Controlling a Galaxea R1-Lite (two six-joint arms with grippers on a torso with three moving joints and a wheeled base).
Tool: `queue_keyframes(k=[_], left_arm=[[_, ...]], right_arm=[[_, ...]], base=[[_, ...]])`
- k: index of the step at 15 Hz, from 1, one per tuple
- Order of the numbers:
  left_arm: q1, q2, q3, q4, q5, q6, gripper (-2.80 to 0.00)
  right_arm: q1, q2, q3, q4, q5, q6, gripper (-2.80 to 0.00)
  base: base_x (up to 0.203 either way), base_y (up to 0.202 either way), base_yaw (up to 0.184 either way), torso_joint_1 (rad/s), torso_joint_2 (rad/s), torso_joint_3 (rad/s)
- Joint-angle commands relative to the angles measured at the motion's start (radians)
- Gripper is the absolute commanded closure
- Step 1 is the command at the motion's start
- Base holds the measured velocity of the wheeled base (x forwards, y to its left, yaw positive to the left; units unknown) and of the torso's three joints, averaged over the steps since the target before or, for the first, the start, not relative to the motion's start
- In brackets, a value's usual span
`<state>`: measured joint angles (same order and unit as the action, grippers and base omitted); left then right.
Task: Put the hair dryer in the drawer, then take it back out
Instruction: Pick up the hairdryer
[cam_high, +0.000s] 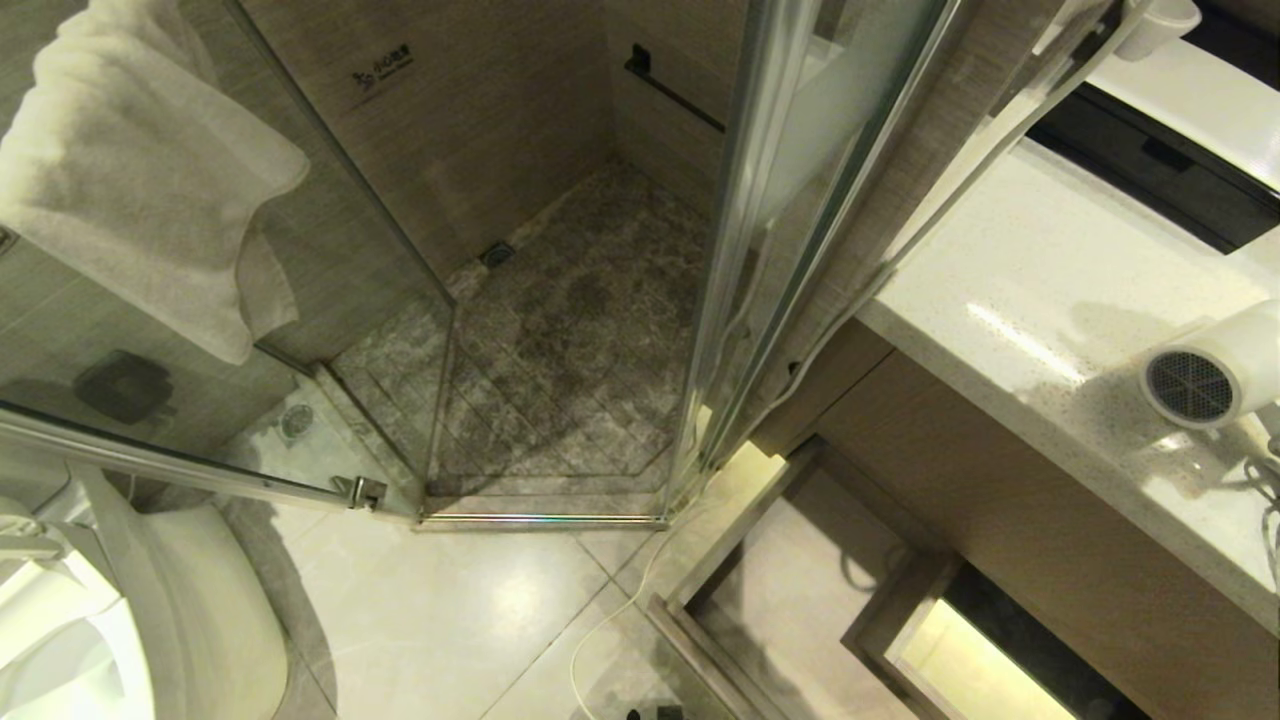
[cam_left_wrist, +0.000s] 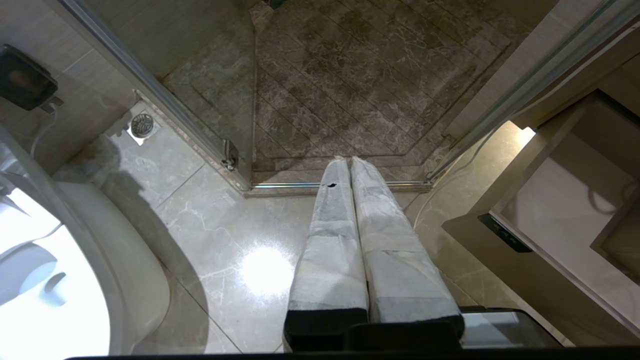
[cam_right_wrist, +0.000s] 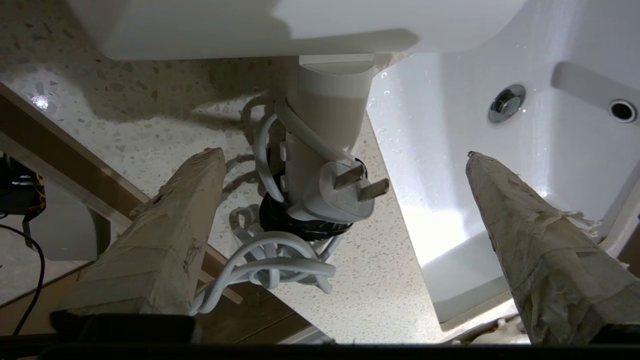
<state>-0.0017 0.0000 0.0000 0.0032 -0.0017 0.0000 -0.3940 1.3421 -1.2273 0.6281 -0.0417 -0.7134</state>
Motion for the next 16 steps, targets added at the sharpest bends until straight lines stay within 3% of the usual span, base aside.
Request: queue_keyframes(k=[1,6,13,14,16], left_arm=[[0.000,0.000,0.000,0.000,0.000,0.000,0.00],[0.000,0.000,0.000,0.000,0.000,0.000,0.00],[0.000,0.000,0.002,0.000,0.000,0.000,0.00],[0.000,0.000,0.002,0.000,0.000,0.000,0.00],[0.000,0.000,0.002,0.000,0.000,0.000,0.00]], right_arm=[[0.000,0.033,0.005,-0.003,0.002,-0.004,-2.80],[0.003,0.095,0.034,-0.108,0.071,-0.010,-2.80],[0.006,0.164,0.034,-0.170,0.080,-0.012,-2.80],[0.007,0.166,0.034,-0.170,0.101,-0.012,0.00],[0.010,0.166,0.037,-0.171,0.109,-0.015,0.00]], base=[[0.000,0.000,0.000,0.000,0.00,0.000],[0.000,0.000,0.000,0.000,0.00,0.000],[0.000,0.000,0.000,0.000,0.00,0.000],[0.000,0.000,0.000,0.000,0.00,0.000],[0.000,0.000,0.000,0.000,0.00,0.000]])
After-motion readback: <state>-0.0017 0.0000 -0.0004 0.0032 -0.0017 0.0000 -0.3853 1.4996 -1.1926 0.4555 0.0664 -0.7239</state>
